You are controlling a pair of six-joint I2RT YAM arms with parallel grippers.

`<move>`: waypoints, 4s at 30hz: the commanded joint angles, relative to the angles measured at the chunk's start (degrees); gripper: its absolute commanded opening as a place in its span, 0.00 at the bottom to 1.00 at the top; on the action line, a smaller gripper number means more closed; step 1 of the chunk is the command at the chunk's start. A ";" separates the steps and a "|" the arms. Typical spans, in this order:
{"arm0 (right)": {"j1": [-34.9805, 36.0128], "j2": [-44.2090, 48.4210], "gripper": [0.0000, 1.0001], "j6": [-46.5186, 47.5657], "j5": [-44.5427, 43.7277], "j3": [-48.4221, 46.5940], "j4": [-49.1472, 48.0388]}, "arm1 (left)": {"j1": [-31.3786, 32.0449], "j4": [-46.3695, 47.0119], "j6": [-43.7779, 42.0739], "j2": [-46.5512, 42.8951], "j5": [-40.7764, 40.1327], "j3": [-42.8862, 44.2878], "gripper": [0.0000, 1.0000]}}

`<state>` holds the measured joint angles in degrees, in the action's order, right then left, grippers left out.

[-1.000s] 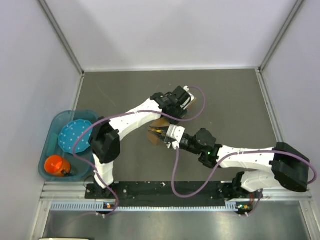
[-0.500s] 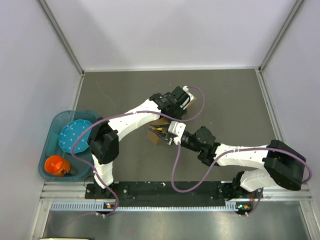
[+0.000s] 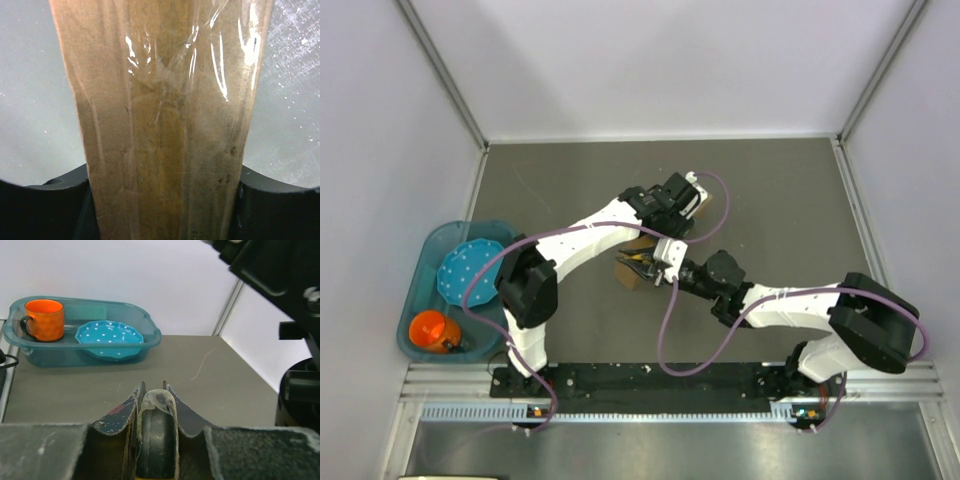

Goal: Unpack the express box
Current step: Cut the express box at the center of the board.

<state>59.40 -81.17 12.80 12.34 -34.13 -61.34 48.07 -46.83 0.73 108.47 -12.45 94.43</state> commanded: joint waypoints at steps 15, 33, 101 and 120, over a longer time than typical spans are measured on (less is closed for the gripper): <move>-1.04 1.45 0.00 -0.14 1.11 -1.29 -4.93 | -1.32 -4.68 -0.03 6.14 -0.21 -5.93 0.00; -1.83 -0.74 0.00 -1.37 1.46 -1.91 -5.63 | -1.32 -4.50 -0.12 5.97 0.05 -6.10 0.00; -3.15 1.36 0.00 -7.44 -3.19 8.02 3.33 | -1.93 -5.03 -0.29 5.97 1.28 -6.19 0.00; -2.18 4.44 0.00 -7.61 -6.19 11.81 6.58 | -4.04 -4.76 -2.58 5.97 3.13 -7.07 0.00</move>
<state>57.52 -76.75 5.67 8.14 -25.50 -65.17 46.81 -45.82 1.17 108.09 -9.80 93.60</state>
